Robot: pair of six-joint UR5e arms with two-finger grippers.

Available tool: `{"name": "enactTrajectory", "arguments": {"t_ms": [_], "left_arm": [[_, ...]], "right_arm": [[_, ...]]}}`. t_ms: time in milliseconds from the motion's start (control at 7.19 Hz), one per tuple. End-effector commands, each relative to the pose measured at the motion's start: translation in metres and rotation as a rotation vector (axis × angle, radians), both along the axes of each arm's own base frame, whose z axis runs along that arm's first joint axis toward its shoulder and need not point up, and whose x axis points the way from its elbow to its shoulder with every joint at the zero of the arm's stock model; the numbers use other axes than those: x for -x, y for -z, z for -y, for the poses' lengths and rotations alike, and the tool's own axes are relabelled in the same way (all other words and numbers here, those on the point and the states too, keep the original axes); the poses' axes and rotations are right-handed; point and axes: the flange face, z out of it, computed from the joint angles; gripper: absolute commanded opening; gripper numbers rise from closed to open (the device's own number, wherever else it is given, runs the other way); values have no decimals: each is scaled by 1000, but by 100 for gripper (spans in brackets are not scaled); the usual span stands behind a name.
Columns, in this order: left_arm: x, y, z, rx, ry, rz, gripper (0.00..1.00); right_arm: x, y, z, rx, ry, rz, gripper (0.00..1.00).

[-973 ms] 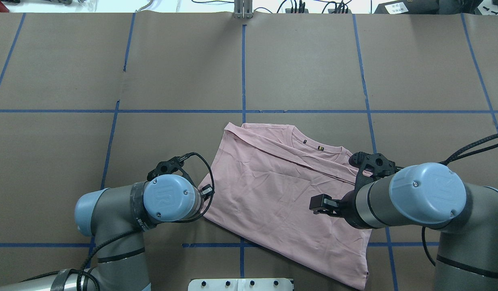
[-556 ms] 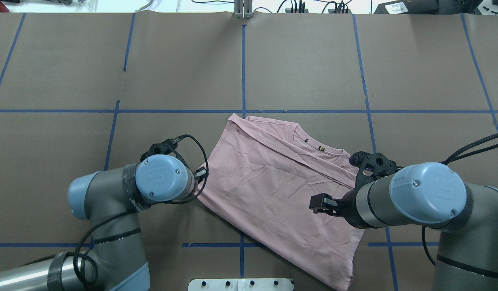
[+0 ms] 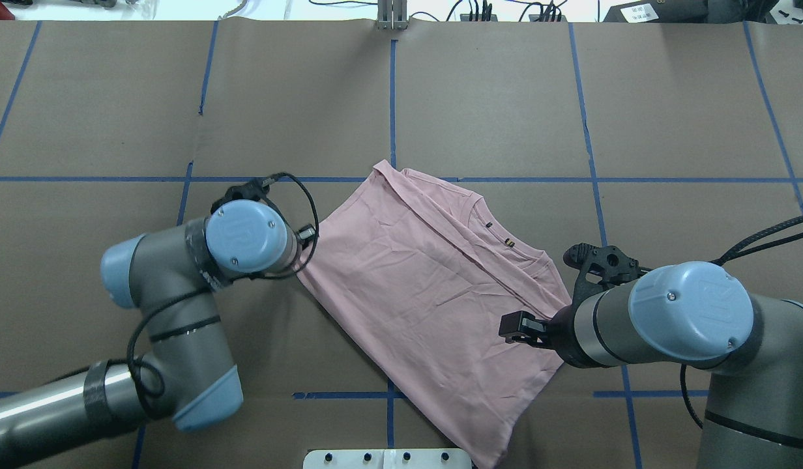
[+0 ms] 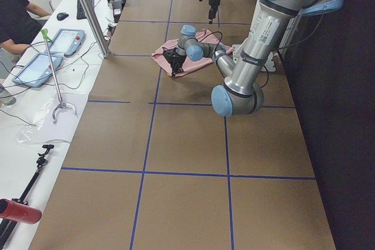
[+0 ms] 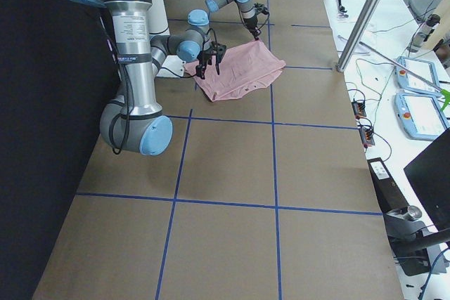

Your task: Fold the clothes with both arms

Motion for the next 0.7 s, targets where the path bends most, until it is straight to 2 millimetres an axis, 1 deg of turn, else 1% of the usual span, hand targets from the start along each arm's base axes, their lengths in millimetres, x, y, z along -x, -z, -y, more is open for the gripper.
{"name": "enactTrajectory", "arguments": {"t_ms": [0,139,278,417,556], "left_arm": [[14,35,67,-95,8,17,0],[3,49,82,-144,4,-17,0],[-8,55,96,-212,39,-58,0],[-24,52,111,-246,59,-78,0],[-36,46,123,-276,60,-102,0]], "right_arm": [[-4,-1,6,-3,-12,-2,100],[-5,0,8,-4,-16,-1,100],[-5,0,9,-6,-18,-1,100],[-6,1,10,-5,-22,0,100],[-6,-1,10,-4,-24,-3,100]]}}
